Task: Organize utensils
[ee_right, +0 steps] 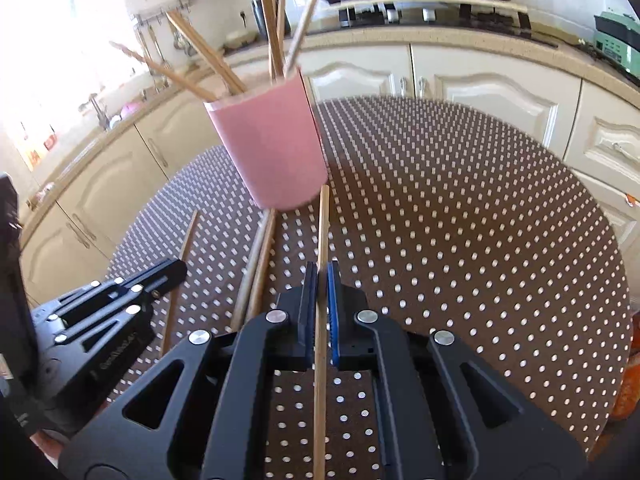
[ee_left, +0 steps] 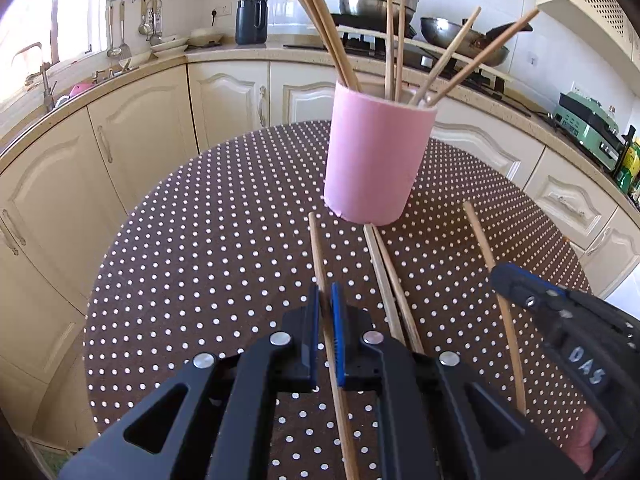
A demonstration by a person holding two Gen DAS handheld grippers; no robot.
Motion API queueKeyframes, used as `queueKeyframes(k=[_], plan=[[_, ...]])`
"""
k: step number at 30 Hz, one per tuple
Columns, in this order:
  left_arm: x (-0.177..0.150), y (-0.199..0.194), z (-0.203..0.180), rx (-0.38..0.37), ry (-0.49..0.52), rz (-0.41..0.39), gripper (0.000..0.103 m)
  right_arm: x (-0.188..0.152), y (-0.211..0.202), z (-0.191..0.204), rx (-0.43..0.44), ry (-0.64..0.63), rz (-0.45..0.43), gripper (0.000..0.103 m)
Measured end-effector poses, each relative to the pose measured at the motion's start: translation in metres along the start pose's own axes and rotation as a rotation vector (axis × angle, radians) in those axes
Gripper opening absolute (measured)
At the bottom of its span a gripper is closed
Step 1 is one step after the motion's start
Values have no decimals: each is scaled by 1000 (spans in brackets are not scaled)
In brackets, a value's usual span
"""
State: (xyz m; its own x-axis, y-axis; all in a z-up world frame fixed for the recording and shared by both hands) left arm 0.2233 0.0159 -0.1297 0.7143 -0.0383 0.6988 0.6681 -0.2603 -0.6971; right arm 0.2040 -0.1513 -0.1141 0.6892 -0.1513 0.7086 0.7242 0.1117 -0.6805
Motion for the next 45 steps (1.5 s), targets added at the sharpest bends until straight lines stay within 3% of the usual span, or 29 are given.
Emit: queueKeyframes(k=[7, 11, 12, 13, 14, 23, 25, 26, 27, 29, 32, 36, 45], plan=[[12, -22, -1, -17, 15, -72, 7, 15, -29, 0, 32, -15, -103, 6], [13, -28, -3, -17, 35, -91, 7, 15, -14, 1, -4, -70, -40, 11], [13, -27, -3, -19, 35, -88, 7, 13, -8, -1, -13, -69, -11, 28], [12, -27, -4, -20, 34, -83, 7, 11, -1, -2, -20, -62, 18, 65], [10, -25, -3, -21, 32, -76, 7, 8, 5, -4, -33, -52, 21, 73], [-2, -3, -2, -28, 14, 1, 9, -15, 32, 2, -116, -116, 77, 73], [-4, 2, -4, -42, 17, 19, 19, -15, 38, 1, -116, -115, 97, 70], [-5, 4, -5, -51, 16, 25, 30, -15, 40, 0, -118, -112, 108, 65], [-6, 5, -6, -58, 15, 27, 33, -16, 42, -2, -121, -110, 123, 52], [-7, 8, -8, -73, 15, 41, 35, -15, 43, -2, -137, -126, 125, 29], [-9, 14, -11, -83, 14, 67, 36, -14, 45, -6, -145, -124, 129, 10], [-12, 23, -16, -88, 20, 100, 37, -13, 44, -18, -98, -54, 130, 7], [-7, 38, -28, -26, 37, 139, 42, -16, 37, -18, -83, -41, 132, 7]])
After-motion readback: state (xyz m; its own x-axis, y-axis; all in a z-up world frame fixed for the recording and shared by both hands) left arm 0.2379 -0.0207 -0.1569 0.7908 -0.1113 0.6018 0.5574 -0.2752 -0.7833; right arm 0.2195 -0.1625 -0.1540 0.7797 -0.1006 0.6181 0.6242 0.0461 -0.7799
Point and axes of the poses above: each gripper's, at about its wrist camera, not at the fingertips, and y roughly the way its jaws point, z to its left, x to its top, the point moved 2 cm from there along y, roughly the way its jaws point, and after that the axes turned 6 degrees about -x, right-handed, at the moved point
